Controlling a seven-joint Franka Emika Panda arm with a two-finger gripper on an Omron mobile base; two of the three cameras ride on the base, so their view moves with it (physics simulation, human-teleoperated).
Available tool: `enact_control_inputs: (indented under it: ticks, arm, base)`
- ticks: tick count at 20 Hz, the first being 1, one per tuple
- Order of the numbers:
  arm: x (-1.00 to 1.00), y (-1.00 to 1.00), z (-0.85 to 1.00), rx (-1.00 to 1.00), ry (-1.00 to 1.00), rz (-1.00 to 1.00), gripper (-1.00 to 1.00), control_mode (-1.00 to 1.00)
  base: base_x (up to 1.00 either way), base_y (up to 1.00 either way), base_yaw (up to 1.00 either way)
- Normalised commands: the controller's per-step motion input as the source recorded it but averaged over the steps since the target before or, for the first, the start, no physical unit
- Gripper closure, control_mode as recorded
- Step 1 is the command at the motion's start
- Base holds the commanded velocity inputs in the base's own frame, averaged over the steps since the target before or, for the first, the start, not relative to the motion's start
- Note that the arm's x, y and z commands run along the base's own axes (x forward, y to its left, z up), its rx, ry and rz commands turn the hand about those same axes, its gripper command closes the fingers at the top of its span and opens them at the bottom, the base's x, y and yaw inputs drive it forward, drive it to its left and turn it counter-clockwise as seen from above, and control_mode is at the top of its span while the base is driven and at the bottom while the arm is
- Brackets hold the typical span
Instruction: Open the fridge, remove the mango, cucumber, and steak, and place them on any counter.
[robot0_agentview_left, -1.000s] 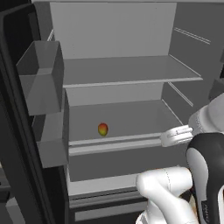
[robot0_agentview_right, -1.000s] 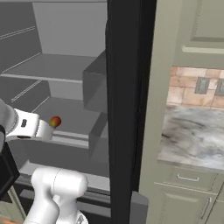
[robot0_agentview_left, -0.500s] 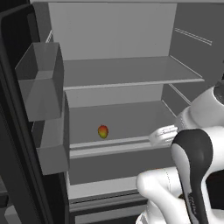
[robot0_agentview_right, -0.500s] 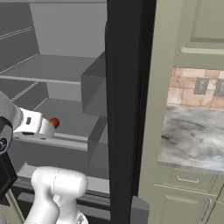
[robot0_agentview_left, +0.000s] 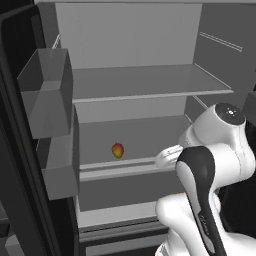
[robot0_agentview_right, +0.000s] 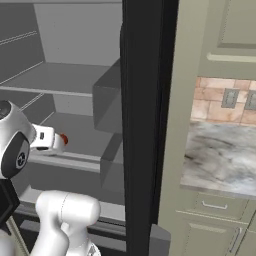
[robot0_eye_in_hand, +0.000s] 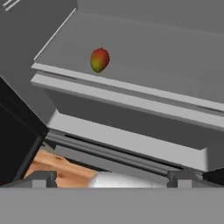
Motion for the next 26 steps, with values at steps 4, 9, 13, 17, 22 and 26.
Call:
enact_control_inputs:
  ticks: [4,9,13,17,22,26]
  arm:
    - [0.6,0.28,-0.17,0.0,0.0,0.05,-1.0,-1.0]
    - [0.32,0.2,-0.15,0.0,0.0,0.0,-1.0,-1.0]
    - [0.41,0.16,-0.25,0.02,0.0,0.0,-1.0,-1.0]
    - [0.48,0.23,-0.3,0.01,0.0,0.0,-1.0,-1.0]
    - [0.47,0.26,-0.21,0.0,0.02,0.0,-1.0,-1.0]
    - [0.4,0.18,-0.16,0.0,0.0,0.0,-1.0,-1.0]
  base:
    - [0.0,0.0,0.0]
    - [0.0,0.0,0.0]
    - [0.0,0.0,0.0]
    - [0.0,0.0,0.0]
    - [0.0,0.0,0.0]
    - [0.0,0.0,0.0]
